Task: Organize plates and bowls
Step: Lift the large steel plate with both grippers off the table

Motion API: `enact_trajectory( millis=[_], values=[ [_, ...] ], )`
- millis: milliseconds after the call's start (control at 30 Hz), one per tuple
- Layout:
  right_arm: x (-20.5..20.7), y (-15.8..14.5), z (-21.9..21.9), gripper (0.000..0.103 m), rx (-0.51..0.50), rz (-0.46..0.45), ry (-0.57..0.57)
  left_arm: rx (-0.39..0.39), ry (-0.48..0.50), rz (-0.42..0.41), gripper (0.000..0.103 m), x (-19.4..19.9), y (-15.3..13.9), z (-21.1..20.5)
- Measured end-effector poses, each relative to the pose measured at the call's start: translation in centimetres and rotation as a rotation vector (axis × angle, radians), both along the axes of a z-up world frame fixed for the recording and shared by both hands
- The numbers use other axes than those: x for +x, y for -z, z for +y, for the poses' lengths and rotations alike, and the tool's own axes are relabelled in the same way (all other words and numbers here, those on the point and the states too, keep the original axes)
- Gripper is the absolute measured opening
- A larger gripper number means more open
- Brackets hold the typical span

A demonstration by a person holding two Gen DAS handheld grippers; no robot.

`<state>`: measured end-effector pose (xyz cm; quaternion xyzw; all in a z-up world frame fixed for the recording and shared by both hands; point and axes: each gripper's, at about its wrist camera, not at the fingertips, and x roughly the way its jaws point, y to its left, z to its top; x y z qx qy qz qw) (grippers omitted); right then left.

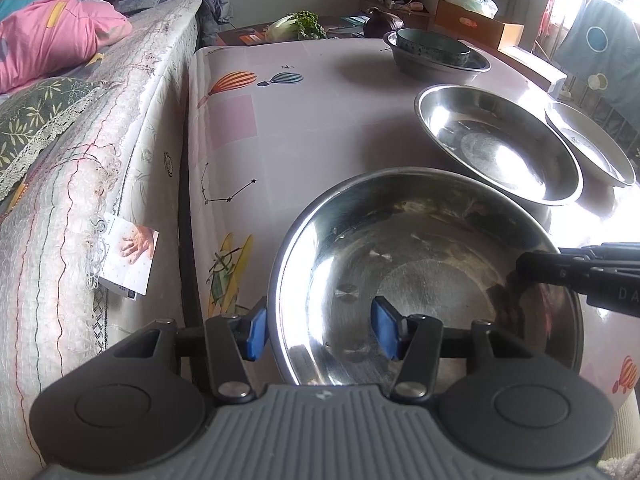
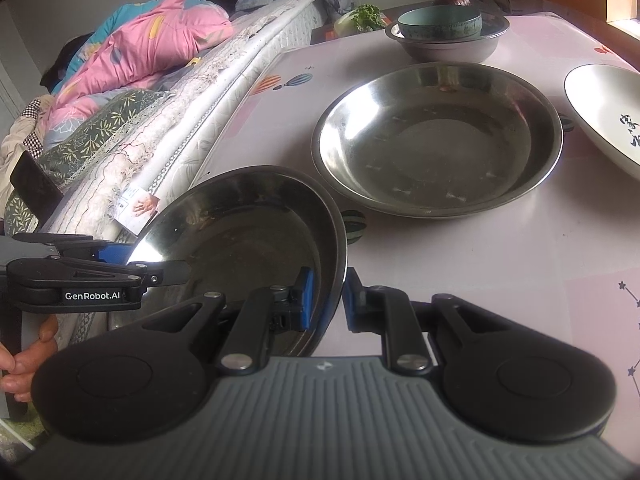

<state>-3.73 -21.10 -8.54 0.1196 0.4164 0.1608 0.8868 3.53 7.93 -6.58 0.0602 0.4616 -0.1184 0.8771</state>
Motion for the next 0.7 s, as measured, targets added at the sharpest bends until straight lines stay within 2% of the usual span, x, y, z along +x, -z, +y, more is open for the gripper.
enact_trajectory(
  millis=[700],
  values=[
    [-0.36,-0.50,0.19,0.016,-0.023,-0.037,-0.023,0.029,-0.007,-0.017,0.053,-0.97,-0.43,-0.09]
  ],
)
